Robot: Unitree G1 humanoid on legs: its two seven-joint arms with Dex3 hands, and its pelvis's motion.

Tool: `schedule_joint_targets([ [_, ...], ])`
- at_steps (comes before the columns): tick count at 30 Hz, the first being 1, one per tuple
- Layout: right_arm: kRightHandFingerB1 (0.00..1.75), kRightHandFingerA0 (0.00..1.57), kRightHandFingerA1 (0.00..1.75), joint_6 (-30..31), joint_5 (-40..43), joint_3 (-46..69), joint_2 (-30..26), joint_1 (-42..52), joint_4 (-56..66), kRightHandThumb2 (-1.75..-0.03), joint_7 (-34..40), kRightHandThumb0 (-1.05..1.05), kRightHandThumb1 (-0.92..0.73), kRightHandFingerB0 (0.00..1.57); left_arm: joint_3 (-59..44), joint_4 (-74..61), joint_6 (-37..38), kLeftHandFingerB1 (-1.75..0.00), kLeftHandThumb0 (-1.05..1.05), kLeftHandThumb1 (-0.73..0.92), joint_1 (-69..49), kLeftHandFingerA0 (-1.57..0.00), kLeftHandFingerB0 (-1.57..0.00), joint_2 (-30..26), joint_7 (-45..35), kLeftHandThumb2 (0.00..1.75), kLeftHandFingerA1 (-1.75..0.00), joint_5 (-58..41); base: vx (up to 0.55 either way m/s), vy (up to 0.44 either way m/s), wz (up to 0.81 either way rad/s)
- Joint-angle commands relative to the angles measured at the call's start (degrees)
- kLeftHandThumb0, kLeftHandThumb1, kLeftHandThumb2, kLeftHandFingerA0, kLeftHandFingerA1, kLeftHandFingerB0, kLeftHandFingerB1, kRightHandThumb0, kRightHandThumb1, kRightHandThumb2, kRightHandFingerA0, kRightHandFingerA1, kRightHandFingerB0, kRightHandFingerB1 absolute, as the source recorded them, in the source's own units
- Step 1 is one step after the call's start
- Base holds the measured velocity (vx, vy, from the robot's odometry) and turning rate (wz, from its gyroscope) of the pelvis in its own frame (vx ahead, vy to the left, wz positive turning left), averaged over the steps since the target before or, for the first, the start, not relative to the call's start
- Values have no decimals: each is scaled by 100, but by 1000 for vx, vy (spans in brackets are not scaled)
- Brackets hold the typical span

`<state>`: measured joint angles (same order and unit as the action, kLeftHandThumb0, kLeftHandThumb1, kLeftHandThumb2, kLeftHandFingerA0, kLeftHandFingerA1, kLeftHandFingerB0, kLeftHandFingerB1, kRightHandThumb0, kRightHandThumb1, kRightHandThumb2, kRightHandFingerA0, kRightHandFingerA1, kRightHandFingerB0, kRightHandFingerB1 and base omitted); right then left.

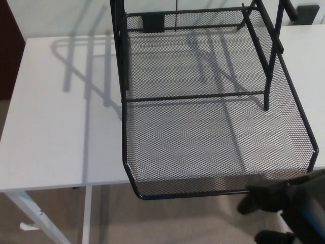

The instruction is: The robot walks towards a file tray kept in the middle of a desk and uses its right hand to grab a tray and pulls it out towards itself

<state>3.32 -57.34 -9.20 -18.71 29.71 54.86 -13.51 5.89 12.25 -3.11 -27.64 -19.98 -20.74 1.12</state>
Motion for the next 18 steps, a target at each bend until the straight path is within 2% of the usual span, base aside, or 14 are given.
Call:
schedule_joint_targets([
  [1,56,123,91,-1354,14917,7460,-1661,1433,-224,-51,-1974,-32,-33,107,-111,499,157,-42,-31,43,62,-52,-42,-126,2,62,-47,66,0,0,0],
  [3,54,123,71,-919,15193,8020,-1630,1429,-541,-53,-2222,-46,-35,106,-132,481,150,-42,-28,44,64,-51,-42,-111,-20,62,-47,23,0,0,0],
  [4,55,124,72,-858,15188,8084,-1653,1285,-636,-54,-2221,-53,-36,108,-172,633,171,-41,-27,44,131,-51,-43,-71,-52,61,-46,-51,0,0,0],
  [5,54,122,79,-484,15343,8266,-1718,1221,-835,-53,-2452,-48,-37,104,-186,623,146,-42,-27,44,135,-51,-43,-68,-68,61,-47,-77,0,0,0],
  [7,56,121,124,-304,15028,8740,-1621,2036,-920,-51,-2725,-36,-33,110,-182,601,143,-42,-28,44,126,-50,-41,-91,-70,62,-46,-59,0,0,0],
  [8,70,123,136,-1278,14361,8157,-1070,2988,-446,-50,-2329,-34,-31,118,-177,487,86,-42,-28,44,93,-50,-40,-111,-76,62,-47,-54,0,0,0],
  [9,76,114,139,-971,14188,8100,-957,3256,-592,-53,-2750,-8,-36,110,-168,399,27,-41,-28,45,65,-51,-41,-122,-75,62,-46,-45,0,0,0],
  [10,78,114,145,-202,13304,8305,-1539,2083,-1308,-53,-3689,-9,-41,112,-163,327,26,-42,-28,45,31,-51,-41,-127,-76,62,-46,-41,0,0,0],
  [11,83,118,142,203,12824,8203,-1734,1773,-1538,-52,-4029,-16,-38,118,-161,380,88,-42,-28,45,59,-51,-42,-131,-81,62,-47,-35,0,0,0],
  [12,97,130,127,670,12734,7905,-1576,2122,-1595,-78,-4152,-7,-27,109,-141,515,163,-42,-29,44,93,-49,-41,-122,-69,62,-46,-6,0,0,0],
  [13,71,130,119,940,12572,7602,-1364,2333,-1711,-54,-4359,-9,-48,110,-117,553,190,-42,-30,44,85,-48,-40,-113,-63,62,-46,14,0,0,0],
  [14,70,139,97,1191,12156,7371,-1149,2526,-1876,-62,-4589,-24,-47,106,-101,539,155,-42,-31,44,103,-48,-41,-114,-59,63,-46,31,0,0,0],
  [17,82,137,102,632,10104,6546,-527,2841,-2239,-69,-4691,-43,-46,112,-196,548,65,-42,-28,44,216,-49,-43,-50,-70,62,-46,-99,0,0,0],
  [18,83,141,100,531,9512,6238,-415,2845,-2399,-56,-4614,-37,-51,120,-257,607,40,-41,-26,46,264,-49,-44,-28,-77,61,-45,-168,0,0,0],
])
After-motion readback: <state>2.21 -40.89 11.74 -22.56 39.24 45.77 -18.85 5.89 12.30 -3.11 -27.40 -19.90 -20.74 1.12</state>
